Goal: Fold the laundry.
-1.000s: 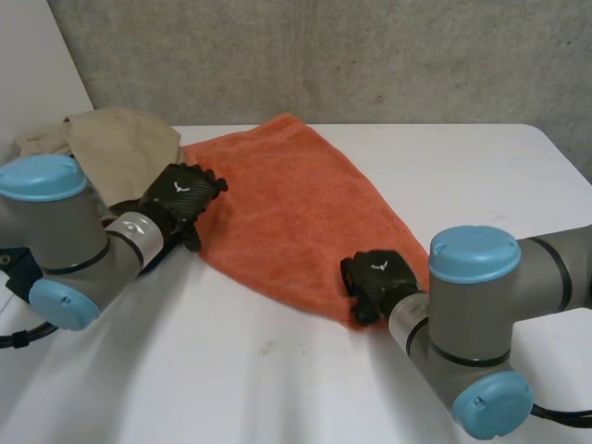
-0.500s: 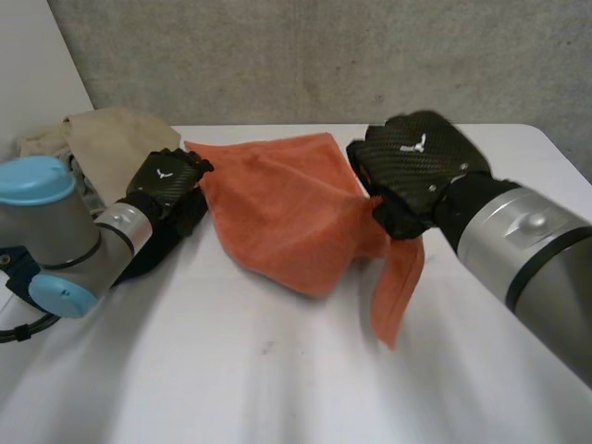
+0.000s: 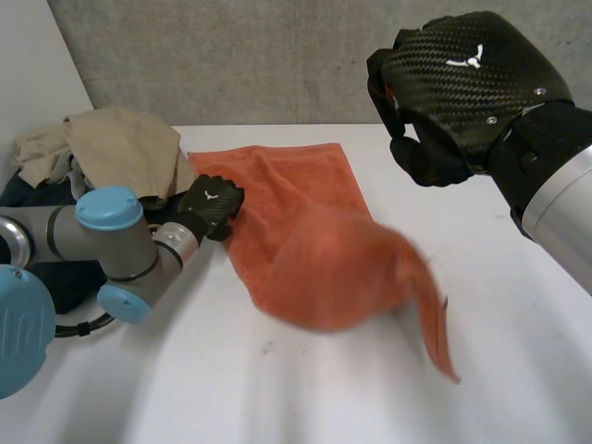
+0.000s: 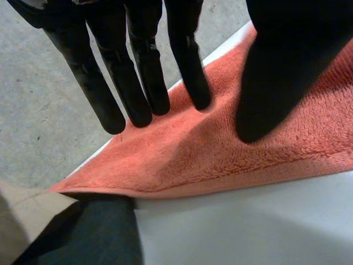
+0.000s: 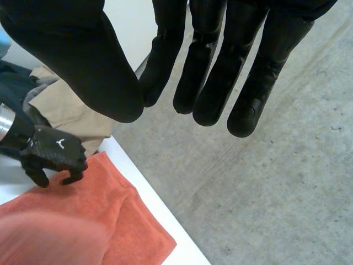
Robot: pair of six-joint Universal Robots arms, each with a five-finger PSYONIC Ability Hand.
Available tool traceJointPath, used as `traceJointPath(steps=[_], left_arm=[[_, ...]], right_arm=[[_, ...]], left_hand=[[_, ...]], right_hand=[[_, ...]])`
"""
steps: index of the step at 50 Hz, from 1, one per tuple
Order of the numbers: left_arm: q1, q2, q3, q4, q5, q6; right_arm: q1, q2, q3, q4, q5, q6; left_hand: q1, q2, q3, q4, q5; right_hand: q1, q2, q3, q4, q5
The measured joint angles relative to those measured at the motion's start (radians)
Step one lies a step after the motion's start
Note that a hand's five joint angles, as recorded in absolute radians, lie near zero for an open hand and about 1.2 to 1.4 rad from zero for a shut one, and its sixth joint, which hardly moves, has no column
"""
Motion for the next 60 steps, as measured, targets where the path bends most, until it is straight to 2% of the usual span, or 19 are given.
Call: traceJointPath(steps=[1,3,12,15,17,18,19,20,21,22,23,25,29,34,38,47,50,53,60], left_arm=[[-0.003,-0.005,0.004,-0.002,0.000,-0.001],[-0.007,-0.008,0.008,-0.003,0.000,-0.003],[-0.062,0.023,0.001,-0.006,-0.013,-0.009],[-0.072,0.085,-0.033,-0.003,-0.018,-0.006],[-0.072,0.114,-0.053,-0.001,-0.018,-0.004],[-0.072,0.132,-0.066,0.000,-0.018,-0.003],[-0.071,0.140,-0.072,0.001,-0.019,-0.002],[-0.069,0.160,-0.088,0.003,-0.019,-0.001],[-0.068,0.163,-0.090,0.003,-0.020,-0.001],[-0.063,0.175,-0.100,0.004,-0.021,-0.001],[-0.057,0.183,-0.108,0.004,-0.022,-0.001],[-0.043,0.192,-0.120,0.004,-0.024,-0.001],[-0.007,0.199,-0.145,0.002,-0.029,-0.001],[0.014,0.219,-0.181,-0.005,-0.034,-0.008],[0.017,0.250,-0.216,-0.007,-0.033,-0.011],[0.017,0.291,-0.255,-0.006,-0.028,-0.013],[0.018,0.293,-0.254,-0.004,-0.028,-0.013],[0.018,0.293,-0.252,-0.002,-0.028,-0.013],[0.016,0.291,-0.250,-0.002,-0.028,-0.012]], right_arm=[[-0.001,-0.001,-0.003,0.000,0.001,0.001],[-0.001,-0.001,-0.005,0.000,0.002,0.002],[-0.045,0.002,-0.006,0.002,0.007,0.009],[-0.093,0.009,0.012,0.018,0.002,0.005],[-0.130,0.025,0.035,0.037,-0.003,0.005],[-0.149,0.042,0.051,0.048,-0.007,0.007],[-0.156,0.051,0.059,0.051,-0.009,0.008],[-0.173,0.081,0.083,0.062,-0.014,0.013],[-0.178,0.091,0.091,0.065,-0.016,0.015],[-0.187,0.122,0.115,0.070,-0.023,0.023],[-0.190,0.150,0.137,0.072,-0.031,0.033],[-0.181,0.195,0.170,0.065,-0.047,0.058],[-0.119,0.279,0.225,0.017,-0.089,0.129],[-0.030,0.375,0.257,-0.067,-0.110,0.165],[0.016,0.445,0.273,-0.121,-0.092,0.116],[0.052,0.514,0.277,-0.190,0.106,-0.087],[0.049,0.518,0.282,-0.211,0.180,-0.127],[0.043,0.511,0.296,-0.220,0.209,-0.141],[0.001,0.415,0.356,-0.220,0.210,-0.170]], left_hand=[[0.187,0.192,0.197,0.200,0.200],[0.229,0.282,0.293,0.299,0.286],[0.229,0.305,0.321,0.327,0.290],[0.229,0.306,0.322,0.327,0.290],[0.229,0.306,0.322,0.327,0.290],[0.229,0.306,0.322,0.327,0.290],[0.199,0.285,0.301,0.305,0.271],[0.021,0.100,0.118,0.143,0.116],[0.021,0.100,0.118,0.143,0.116],[-0.267,-0.154,-0.113,-0.114,-0.132],[-0.446,-0.342,-0.316,-0.324,-0.325],[-0.452,-0.377,-0.351,-0.364,-0.362],[-0.452,-0.390,-0.362,-0.380,-0.378],[-0.452,-0.390,-0.362,-0.380,-0.377],[-0.452,-0.390,-0.362,-0.381,-0.378],[-0.452,-0.390,-0.362,-0.381,-0.377],[-0.452,-0.390,-0.362,-0.381,-0.378],[-0.452,-0.391,-0.362,-0.381,-0.378],[-0.452,-0.392,-0.362,-0.383,-0.383]], right_hand=[[0.000,0.000,0.000,0.000,0.001],[0.000,0.000,0.000,0.000,0.001],[0.000,0.000,0.000,0.000,0.001],[0.000,0.000,0.000,0.000,0.001],[-0.038,-0.036,-0.037,-0.037,-0.033],[-0.161,-0.178,-0.178,-0.180,-0.163],[-0.260,-0.310,-0.289,-0.290,-0.265],[-0.429,-0.514,-0.493,-0.495,-0.467],[-0.429,-0.514,-0.493,-0.495,-0.467],[-0.593,-0.706,-0.703,-0.704,-0.686],[-0.593,-0.706,-0.703,-0.704,-0.686],[-0.742,-0.880,-0.888,-0.890,-0.872],[-0.761,-0.905,-0.919,-0.910,-0.900],[-0.761,-0.905,-0.919,-0.910,-0.900],[-0.760,-0.901,-0.917,-0.907,-0.897],[-0.596,-0.709,-0.706,-0.712,-0.718],[-0.132,-0.153,-0.182,-0.187,-0.211],[-0.027,-0.003,-0.021,-0.018,-0.038],[-0.026,0.000,-0.009,0.001,-0.020]])
